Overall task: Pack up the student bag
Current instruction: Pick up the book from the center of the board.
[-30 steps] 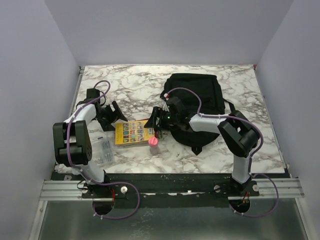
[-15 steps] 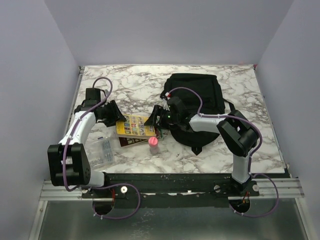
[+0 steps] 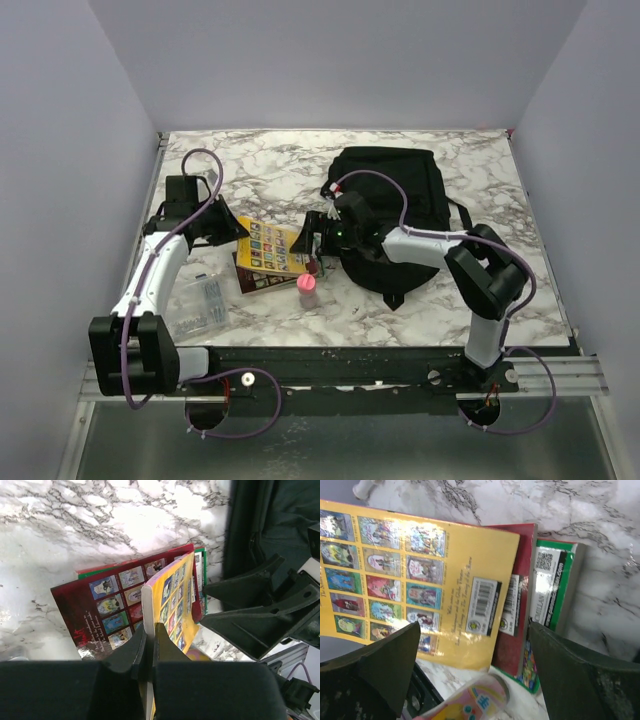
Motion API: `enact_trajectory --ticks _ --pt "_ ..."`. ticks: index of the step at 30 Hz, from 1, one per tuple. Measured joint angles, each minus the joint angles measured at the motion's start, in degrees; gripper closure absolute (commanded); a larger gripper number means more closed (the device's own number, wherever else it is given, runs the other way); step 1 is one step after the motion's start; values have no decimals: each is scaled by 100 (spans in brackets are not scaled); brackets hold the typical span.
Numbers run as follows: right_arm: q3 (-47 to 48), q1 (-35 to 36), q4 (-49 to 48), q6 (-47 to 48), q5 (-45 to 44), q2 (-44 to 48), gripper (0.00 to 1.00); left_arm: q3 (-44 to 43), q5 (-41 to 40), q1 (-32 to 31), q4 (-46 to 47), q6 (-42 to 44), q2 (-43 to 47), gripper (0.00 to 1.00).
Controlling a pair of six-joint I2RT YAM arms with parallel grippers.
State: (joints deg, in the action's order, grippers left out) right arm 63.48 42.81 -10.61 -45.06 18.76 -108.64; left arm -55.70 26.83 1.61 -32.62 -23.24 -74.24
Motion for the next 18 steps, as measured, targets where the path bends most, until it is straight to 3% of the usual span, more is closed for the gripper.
enact_trajectory --ticks 9,15,18 --pt "-44 -243 1303 1043 -678 1537 0 114 487 -13 518 -2 966 100" --pt "-693 -767 1467 1471 -262 2933 0 -109 1440 -153 992 -186 1270 100" --pt "-1110 -863 1611 1709 79 3838 0 -195 1888 -636 1154 -140 1502 100"
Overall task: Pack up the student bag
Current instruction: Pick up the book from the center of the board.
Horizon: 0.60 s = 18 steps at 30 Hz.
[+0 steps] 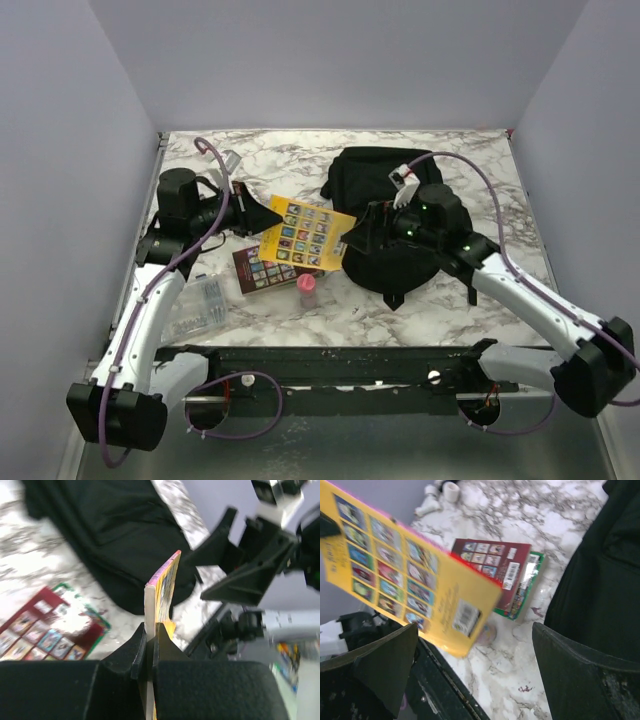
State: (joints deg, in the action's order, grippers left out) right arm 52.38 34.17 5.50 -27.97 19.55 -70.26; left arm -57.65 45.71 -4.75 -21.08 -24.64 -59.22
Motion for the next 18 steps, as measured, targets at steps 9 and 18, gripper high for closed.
enact_trajectory --ticks 9,18 --pt "439 26 1193 682 -131 1665 4 -11 798 -1305 92 752 468 100" --pt "-535 26 1335 411 2020 2468 17 -249 1556 -1869 197 763 417 100"
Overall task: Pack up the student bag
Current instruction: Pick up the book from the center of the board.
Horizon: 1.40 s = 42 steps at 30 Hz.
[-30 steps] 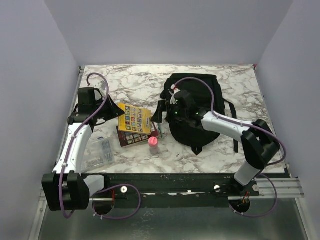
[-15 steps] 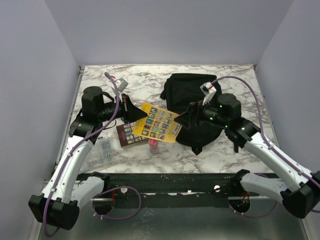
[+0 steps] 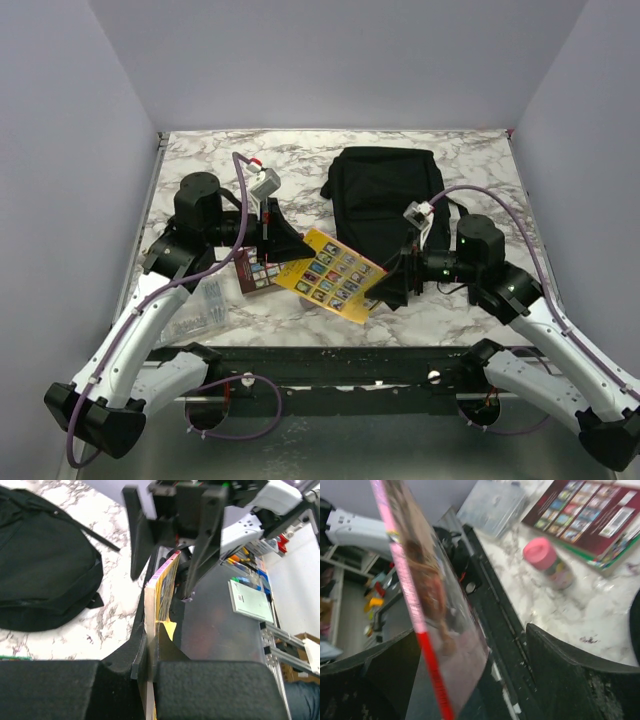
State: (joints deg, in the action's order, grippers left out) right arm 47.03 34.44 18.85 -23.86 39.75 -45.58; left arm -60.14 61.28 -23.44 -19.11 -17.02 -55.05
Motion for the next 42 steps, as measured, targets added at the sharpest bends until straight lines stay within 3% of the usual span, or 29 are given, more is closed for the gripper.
enact_trajectory --ticks 2,5,8,12,13,15,16,17,19,22,27,30,36,42 --pt "-155 0 44 -74 354 -2 19 -109 164 -42 85 -26 -31 100" --pt "-437 0 7 -319 820 205 32 -138 332 -70 160 -52 -42 100" --pt "-669 0 -177 -629 1097 540 37 -138 413 -129 190 -101 -149 100" --pt "-903 0 -616 -1016 1252 820 57 -192 420 -264 186 -170 -413 100" --pt "-953 0 -741 -1110 1266 839 66 -236 420 -302 188 -188 -490 100" --pt "-1088 0 -1012 -1274 1266 848 98 -330 413 -369 190 -234 -597 100" --pt "-1217 0 -1193 -1421 1235 876 99 -367 407 -398 192 -254 -621 100" --pt "-1327 -2 -1311 -1493 1161 896 99 -400 380 -424 190 -282 -640 93" --pt "-1519 0 -1526 -1694 890 975 100 -437 127 -472 151 -354 -684 66" --pt "-1711 68 -1515 -1996 -26 1231 99 -723 -682 -516 -125 -369 -920 46" --pt "-1307 52 -177 -2306 -2938 1447 100 -1497 -2511 -503 -874 -332 -1353 35" --pt "-680 4 896 -2420 -4911 1349 100 -1528 -3185 -535 -1200 -286 -1370 29" --pt "459 4 2052 -2063 -7512 1270 99 -1456 -4111 -1093 -1445 -129 -1539 28" --pt "922 4 2551 -1755 -8867 1368 99 -2468 -4725 -2061 -1445 -164 -3193 29"
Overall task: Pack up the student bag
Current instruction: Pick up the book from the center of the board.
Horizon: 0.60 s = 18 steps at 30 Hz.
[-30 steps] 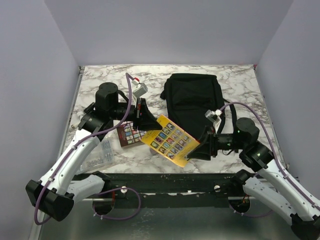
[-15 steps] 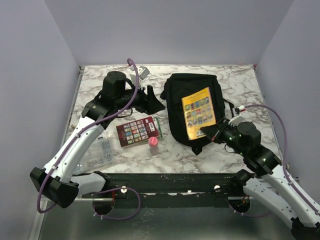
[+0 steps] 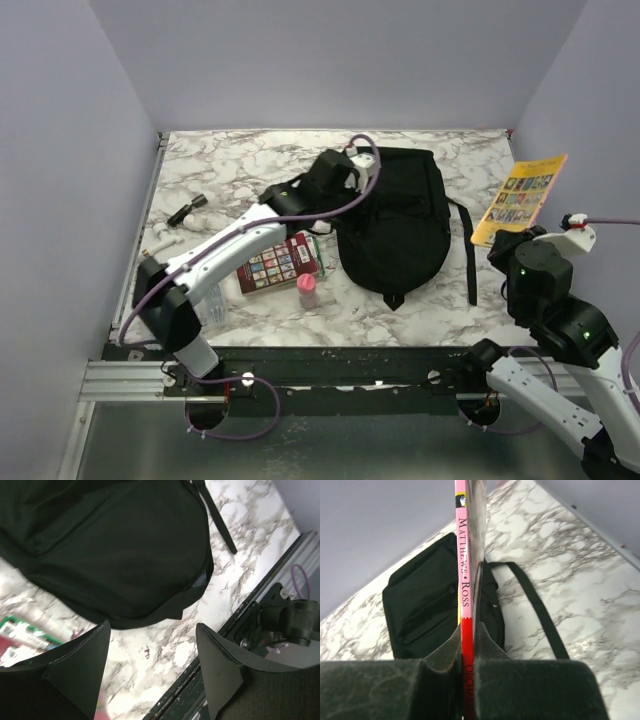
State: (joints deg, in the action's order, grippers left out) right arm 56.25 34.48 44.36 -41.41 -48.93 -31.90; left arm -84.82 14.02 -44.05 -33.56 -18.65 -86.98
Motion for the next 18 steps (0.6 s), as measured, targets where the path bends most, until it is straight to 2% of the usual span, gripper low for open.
enact_trajectory --ticks 5,8,10,14,18 --pt "245 0 354 81 -352 376 99 -1117 -328 -675 -11 -81 -1589 24" --pt "439 0 352 269 -433 793 99 -1829 -560 -1091 0 -61 -2446 15" --pt "549 0 348 402 -476 1027 99 -2264 -638 -1283 -24 -59 -2898 14" --pt "695 -2 380 514 -527 1231 99 -2977 -826 -1534 -39 -44 -3574 6" --pt "715 -2 511 531 -498 1257 99 -3283 -986 -1582 -37 -52 -3967 5"
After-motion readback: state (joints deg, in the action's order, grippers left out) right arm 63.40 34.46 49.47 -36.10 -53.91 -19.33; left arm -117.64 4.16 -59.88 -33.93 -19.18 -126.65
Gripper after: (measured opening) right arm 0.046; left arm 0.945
